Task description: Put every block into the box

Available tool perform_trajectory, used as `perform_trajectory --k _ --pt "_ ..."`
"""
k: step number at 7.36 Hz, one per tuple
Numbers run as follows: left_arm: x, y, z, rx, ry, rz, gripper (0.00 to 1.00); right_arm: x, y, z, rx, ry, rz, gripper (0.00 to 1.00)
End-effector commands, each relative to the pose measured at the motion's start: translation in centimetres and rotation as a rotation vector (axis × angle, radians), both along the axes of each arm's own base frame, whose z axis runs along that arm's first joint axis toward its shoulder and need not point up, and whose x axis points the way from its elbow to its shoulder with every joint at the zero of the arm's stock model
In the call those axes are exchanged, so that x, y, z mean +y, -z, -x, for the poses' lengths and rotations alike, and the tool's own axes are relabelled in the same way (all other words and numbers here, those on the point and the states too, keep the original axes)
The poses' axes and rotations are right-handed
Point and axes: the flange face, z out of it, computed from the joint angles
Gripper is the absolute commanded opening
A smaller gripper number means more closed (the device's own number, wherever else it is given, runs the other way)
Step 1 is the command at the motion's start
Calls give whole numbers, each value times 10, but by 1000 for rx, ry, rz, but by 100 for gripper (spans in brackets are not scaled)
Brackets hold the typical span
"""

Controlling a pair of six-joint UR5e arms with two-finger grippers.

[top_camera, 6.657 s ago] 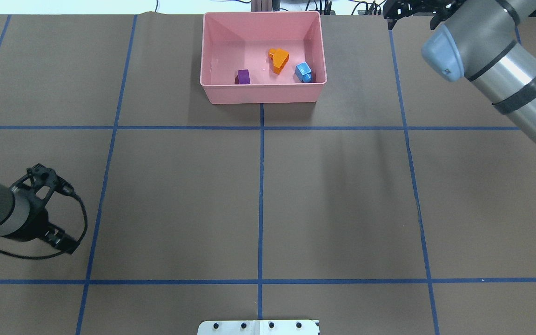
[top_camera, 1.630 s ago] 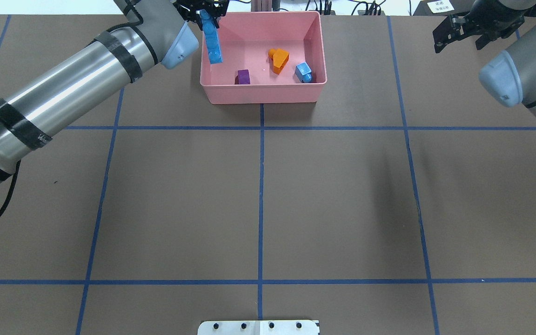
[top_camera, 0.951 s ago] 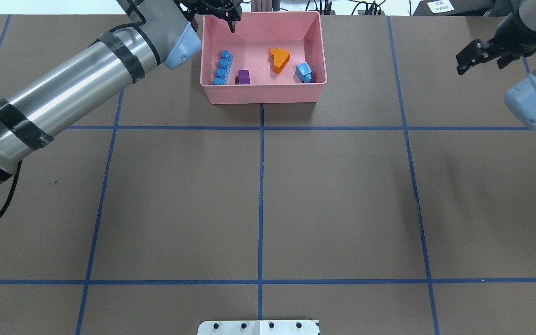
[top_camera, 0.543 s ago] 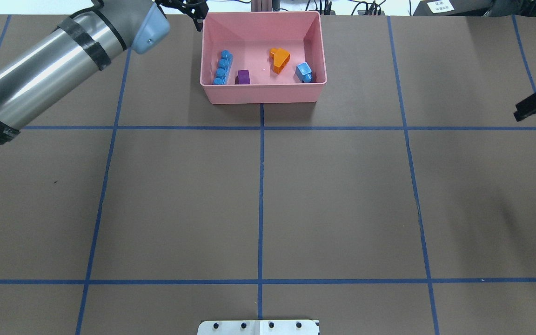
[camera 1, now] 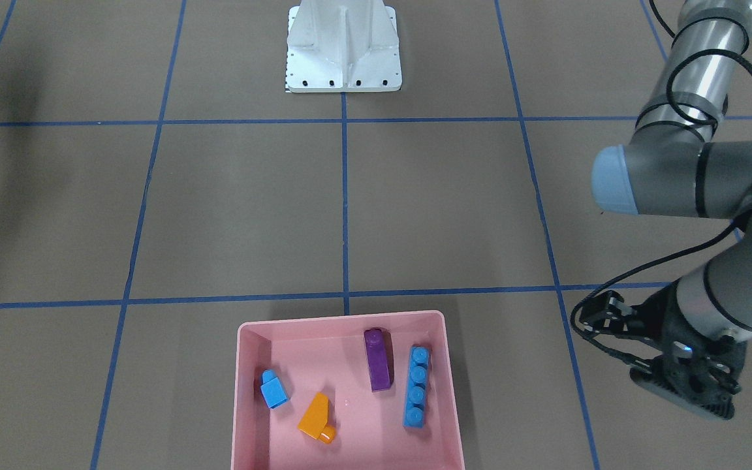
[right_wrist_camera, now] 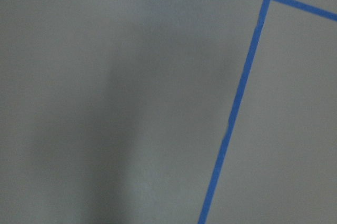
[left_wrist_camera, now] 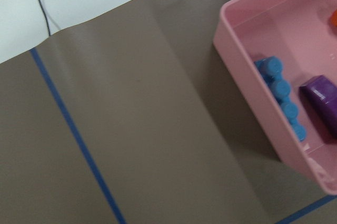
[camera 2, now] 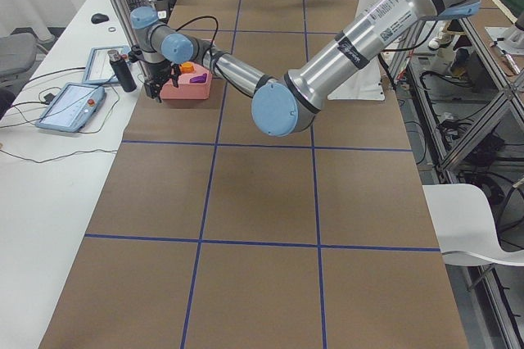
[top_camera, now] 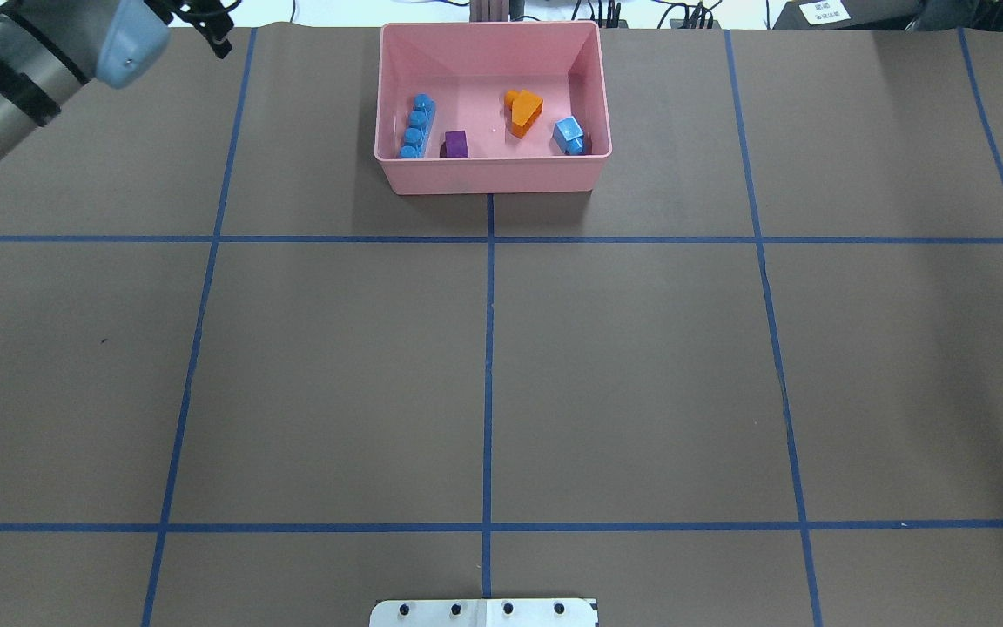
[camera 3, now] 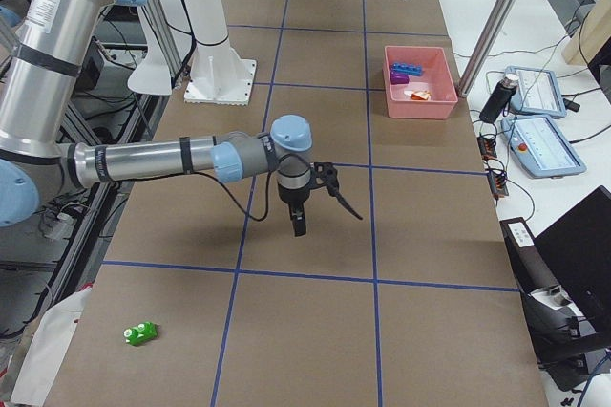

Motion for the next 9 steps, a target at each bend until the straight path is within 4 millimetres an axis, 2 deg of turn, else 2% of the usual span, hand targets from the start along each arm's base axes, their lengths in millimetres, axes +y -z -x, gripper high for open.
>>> perform_trajectory --k 1,2,3,4,5,6,8,9 --pt "11 -80 37 -43 -57 -11 100 113 -55 -36 -9 36 -3 100" --pt "14 -92 38 -48 -62 -4 100 168 -86 -50 0 75 5 100" --pt "20 -94 39 -47 -64 -7 100 205 -120 -60 6 85 24 100" --pt "29 -101 42 -46 -63 -8 100 237 -163 -68 12 108 38 100" --pt "39 -105 44 -43 -58 -7 100 265 -196 -75 16 122 51 100" --pt "47 -107 46 -40 -58 -13 100 278 -214 -79 21 123 86 100" --pt "49 -105 47 -36 -58 -17 100 289 -239 -75 -47 140 144 100" --pt "49 -106 47 -37 -58 -16 100 298 -260 -77 -60 192 142 100"
